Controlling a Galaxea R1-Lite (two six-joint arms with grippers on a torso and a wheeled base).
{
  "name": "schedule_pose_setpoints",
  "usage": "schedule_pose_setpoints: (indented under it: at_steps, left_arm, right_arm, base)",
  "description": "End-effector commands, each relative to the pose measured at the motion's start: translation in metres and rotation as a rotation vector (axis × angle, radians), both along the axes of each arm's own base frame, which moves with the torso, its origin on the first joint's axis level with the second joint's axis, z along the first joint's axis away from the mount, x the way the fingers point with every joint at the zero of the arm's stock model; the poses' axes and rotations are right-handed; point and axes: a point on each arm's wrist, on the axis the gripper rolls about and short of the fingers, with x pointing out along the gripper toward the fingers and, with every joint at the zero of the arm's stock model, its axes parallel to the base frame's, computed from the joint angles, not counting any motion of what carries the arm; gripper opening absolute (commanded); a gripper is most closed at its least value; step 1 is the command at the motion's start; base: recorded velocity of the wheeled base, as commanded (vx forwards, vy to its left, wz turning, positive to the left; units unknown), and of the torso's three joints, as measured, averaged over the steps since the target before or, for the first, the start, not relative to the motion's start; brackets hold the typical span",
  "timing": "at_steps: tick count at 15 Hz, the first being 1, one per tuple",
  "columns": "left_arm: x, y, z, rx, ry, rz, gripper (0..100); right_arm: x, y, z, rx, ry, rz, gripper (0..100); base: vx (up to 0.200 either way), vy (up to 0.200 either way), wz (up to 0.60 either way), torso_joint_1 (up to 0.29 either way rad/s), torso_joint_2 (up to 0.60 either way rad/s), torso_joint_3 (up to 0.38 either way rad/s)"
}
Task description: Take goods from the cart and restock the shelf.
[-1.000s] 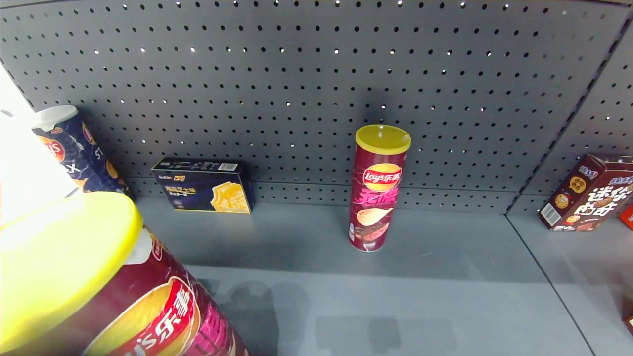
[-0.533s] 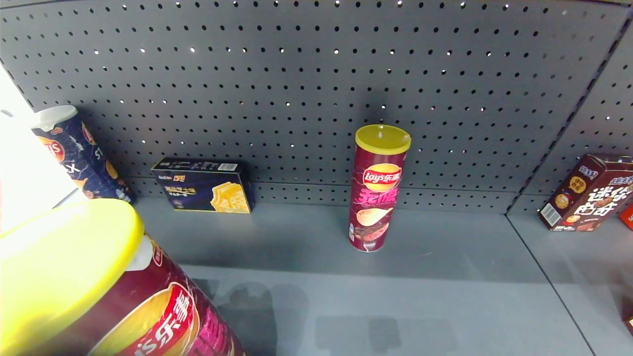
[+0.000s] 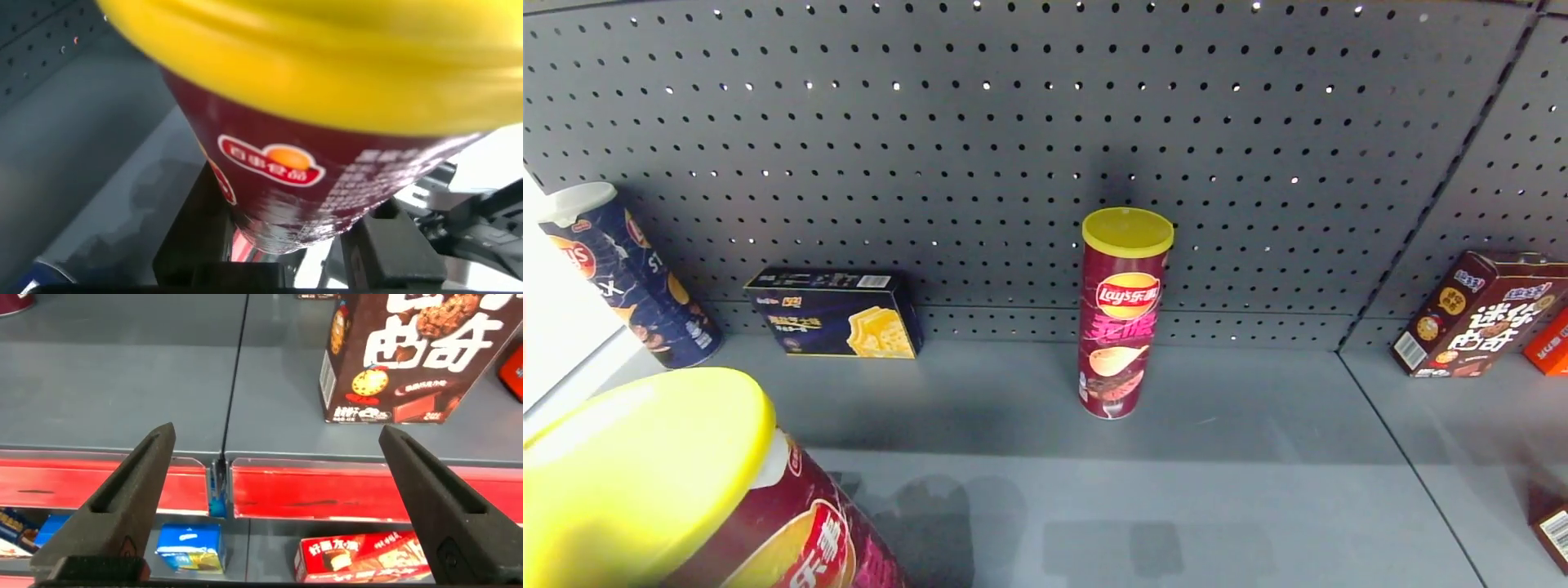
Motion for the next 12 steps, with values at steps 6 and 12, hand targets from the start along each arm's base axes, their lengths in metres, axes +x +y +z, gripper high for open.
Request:
schedule_pose_setpoints:
  at_steps: [6,12]
  left_arm:
    - [0.001,0.005,0.0,-0.023,0.019,0.089,0]
    - [0.003,0.003,0.007,-0.091,0.012,0.1,0]
  right_arm:
    - [-0.007,0.005,0.133,-0.06,-0.168,0.193,100]
    - [0.057,0.011,0.183,-0.088,-0.008,0.474,100]
  base:
    - [0.0,0.0,0.0,0.0,0.0,0.0]
    - [0.0,0.0,0.0,0.0,0.0,0.0]
